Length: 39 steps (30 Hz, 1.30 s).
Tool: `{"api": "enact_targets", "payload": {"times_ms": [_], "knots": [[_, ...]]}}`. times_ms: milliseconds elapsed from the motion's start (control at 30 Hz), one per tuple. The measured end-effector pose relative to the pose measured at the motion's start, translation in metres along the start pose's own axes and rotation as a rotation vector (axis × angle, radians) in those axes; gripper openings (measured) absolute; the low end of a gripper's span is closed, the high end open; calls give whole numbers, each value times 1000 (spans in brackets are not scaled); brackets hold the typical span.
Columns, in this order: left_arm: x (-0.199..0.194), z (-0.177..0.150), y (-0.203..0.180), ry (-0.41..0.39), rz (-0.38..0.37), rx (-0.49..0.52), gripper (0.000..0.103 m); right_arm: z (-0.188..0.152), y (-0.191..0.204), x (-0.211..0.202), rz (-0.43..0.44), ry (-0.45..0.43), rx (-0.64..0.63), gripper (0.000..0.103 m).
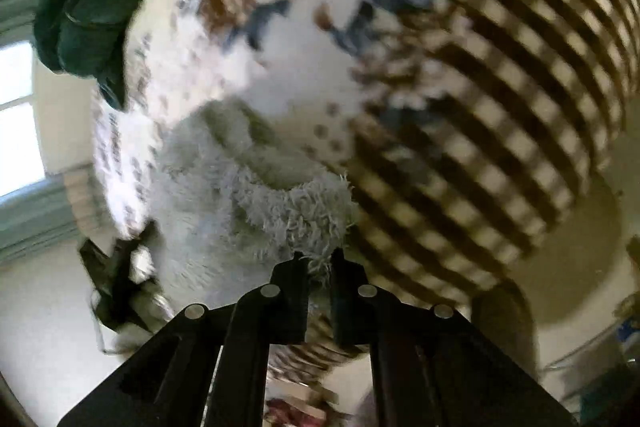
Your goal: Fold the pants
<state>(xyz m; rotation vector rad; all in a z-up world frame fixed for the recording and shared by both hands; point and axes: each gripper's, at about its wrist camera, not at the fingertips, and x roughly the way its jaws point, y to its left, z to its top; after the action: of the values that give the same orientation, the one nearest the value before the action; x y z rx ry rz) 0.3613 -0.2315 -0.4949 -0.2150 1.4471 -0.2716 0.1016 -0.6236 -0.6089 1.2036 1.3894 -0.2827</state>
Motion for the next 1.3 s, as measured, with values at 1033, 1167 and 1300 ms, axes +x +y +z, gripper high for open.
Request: {"api": "enact_targets", "payload": {"times_ms": [1033,1167,1300], "knots": [[-4,6,56,-14,-235,-245,95,55,121,-12,124,-147,-292,61],[9,8,66,12,-235,-290,95,29,66,-9,150,-45,-174,61],[19,9,70,30,-244,-306,95,17,10,36,41,47,-39,61]]}}
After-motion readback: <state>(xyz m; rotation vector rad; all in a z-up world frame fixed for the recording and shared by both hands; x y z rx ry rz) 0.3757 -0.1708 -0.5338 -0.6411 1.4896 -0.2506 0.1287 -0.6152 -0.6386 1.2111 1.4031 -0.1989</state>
